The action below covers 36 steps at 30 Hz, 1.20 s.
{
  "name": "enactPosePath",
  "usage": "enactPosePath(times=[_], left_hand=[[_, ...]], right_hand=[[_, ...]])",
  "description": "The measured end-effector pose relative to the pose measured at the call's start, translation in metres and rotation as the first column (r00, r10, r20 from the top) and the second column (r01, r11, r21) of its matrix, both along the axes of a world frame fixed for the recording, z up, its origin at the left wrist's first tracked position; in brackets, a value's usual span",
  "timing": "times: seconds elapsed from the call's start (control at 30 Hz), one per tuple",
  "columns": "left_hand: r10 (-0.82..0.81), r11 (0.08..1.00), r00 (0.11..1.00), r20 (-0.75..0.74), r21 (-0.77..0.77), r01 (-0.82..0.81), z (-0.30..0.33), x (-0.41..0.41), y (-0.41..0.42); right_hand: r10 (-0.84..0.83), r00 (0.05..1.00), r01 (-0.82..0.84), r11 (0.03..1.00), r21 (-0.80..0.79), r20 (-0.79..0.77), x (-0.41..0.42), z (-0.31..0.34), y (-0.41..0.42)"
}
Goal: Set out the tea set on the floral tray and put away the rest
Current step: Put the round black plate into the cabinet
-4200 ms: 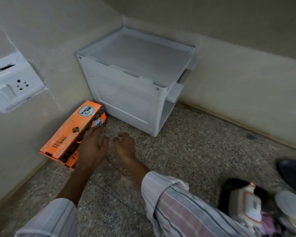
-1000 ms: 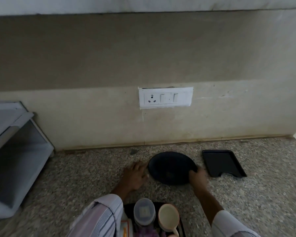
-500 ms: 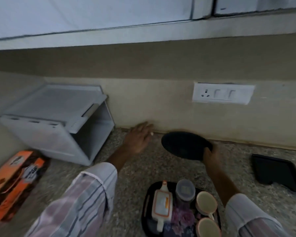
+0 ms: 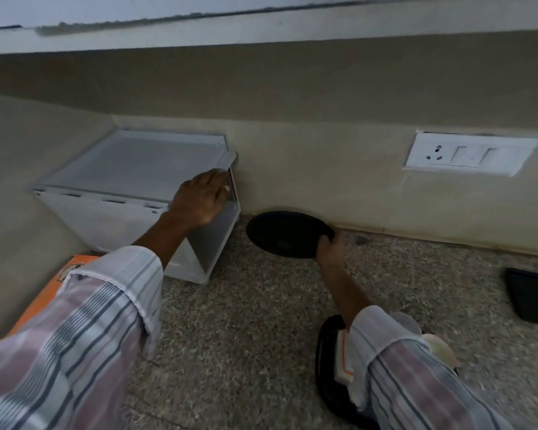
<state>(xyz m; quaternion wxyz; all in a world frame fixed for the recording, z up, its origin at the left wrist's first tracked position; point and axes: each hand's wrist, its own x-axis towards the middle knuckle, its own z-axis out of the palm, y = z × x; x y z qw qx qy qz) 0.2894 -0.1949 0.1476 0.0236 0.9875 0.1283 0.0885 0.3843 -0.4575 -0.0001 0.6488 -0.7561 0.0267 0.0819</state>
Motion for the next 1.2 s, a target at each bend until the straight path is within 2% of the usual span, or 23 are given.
enactPosePath(times=[0.17, 0.3, 0.37, 0.47, 0.57, 0.83, 0.93, 1.0, 1.13, 1.2], left_hand=[[0.031, 0.998, 0.996, -0.08, -0.055, -0.036, 0.002, 0.005, 0.02], [0.033, 0.993, 0.964, -0.263, -0.099, -0.062, 0.014, 0.01, 0.044], [-0.003, 0.992, 0.954, -0.3, -0.118, -0.034, 0.015, 0.002, 0.057], [-0.021, 0.986, 0.957, -0.288, -0.165, -0.028, 0.013, -0.005, 0.061], [0.009, 0.977, 0.963, -0.271, -0.203, -0.066, 0.011, -0.001, 0.062], [0.004, 0.972, 0.971, -0.24, -0.227, -0.06, 0.009, -0.002, 0.064], [-0.014, 0.974, 0.972, -0.235, -0.223, -0.04, 0.01, -0.001, 0.063], [-0.017, 0.975, 0.971, -0.237, -0.217, -0.036, 0.01, 0.0, 0.064], [-0.024, 0.976, 0.971, -0.237, -0.215, -0.028, 0.009, 0.0, 0.064], [-0.027, 0.976, 0.972, -0.233, -0.218, -0.025, 0.007, 0.001, 0.065]], right_hand=[[0.022, 0.999, -0.021, 0.999, 0.042, -0.029, -0.011, -0.001, 0.054], [0.057, 0.998, -0.057, 0.995, 0.079, 0.006, -0.01, -0.011, 0.088], [0.076, 0.997, -0.075, 0.995, 0.068, -0.016, -0.01, -0.019, 0.107], [0.074, 0.997, -0.073, 0.996, 0.051, -0.018, -0.011, -0.031, 0.137], [0.132, 0.987, -0.132, 0.991, 0.009, -0.091, -0.015, -0.037, 0.165], [0.141, 0.988, -0.137, 0.989, 0.06, -0.057, -0.024, -0.065, 0.226], [0.208, 0.976, -0.202, 0.976, 0.081, -0.063, -0.027, -0.072, 0.246], [0.198, 0.979, -0.195, 0.979, 0.06, -0.041, -0.029, -0.079, 0.263], [0.237, 0.967, -0.243, 0.968, -0.055, -0.097, -0.03, -0.08, 0.287], [0.261, 0.961, -0.265, 0.963, -0.042, -0.091, -0.034, -0.081, 0.294]])
